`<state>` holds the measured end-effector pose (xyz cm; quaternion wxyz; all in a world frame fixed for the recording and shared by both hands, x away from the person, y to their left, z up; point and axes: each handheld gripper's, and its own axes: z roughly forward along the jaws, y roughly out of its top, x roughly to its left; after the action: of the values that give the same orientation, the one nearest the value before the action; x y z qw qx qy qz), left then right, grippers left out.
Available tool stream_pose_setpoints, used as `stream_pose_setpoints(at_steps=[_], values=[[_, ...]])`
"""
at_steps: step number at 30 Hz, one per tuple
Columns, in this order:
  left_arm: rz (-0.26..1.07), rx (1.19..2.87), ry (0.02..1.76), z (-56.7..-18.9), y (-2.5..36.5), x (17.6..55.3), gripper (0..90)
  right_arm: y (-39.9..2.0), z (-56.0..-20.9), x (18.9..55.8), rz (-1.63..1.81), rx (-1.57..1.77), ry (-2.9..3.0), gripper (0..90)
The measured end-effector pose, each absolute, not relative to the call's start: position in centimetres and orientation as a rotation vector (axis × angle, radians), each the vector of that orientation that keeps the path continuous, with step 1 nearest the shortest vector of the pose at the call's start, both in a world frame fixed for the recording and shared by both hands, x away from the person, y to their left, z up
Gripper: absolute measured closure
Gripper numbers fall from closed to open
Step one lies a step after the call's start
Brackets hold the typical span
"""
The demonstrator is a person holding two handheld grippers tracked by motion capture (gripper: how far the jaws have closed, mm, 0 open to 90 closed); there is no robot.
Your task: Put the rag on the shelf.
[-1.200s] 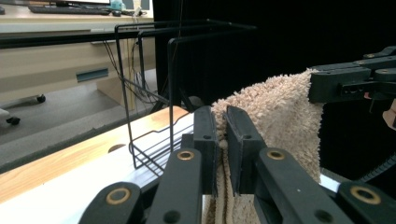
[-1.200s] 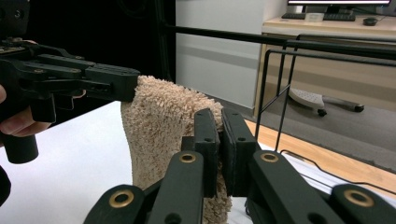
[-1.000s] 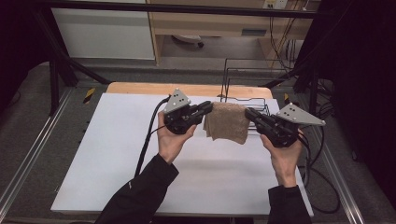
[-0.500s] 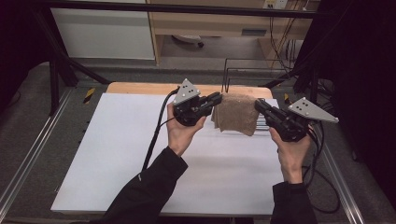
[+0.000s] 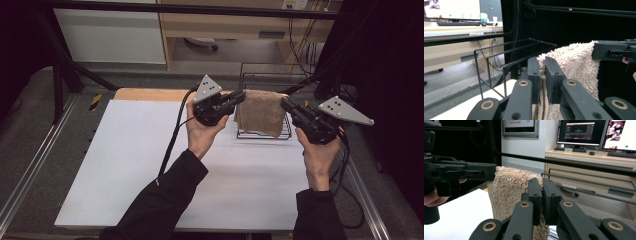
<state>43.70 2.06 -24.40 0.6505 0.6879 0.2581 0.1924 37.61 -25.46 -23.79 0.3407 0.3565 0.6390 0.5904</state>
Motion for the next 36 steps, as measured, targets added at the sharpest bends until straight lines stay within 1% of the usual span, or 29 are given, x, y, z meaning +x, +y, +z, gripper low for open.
stream_pose_setpoints(at_steps=[23,36], values=[[0.473,1.525,0.570,-20.5,-0.6,45.7,82.9,-27.4,-20.4,39.7,1.533,0.928,1.557,85.8],[0.491,1.505,0.568,-19.1,-1.9,46.9,82.9,-28.3,-18.7,41.0,1.510,0.915,1.523,85.8]])
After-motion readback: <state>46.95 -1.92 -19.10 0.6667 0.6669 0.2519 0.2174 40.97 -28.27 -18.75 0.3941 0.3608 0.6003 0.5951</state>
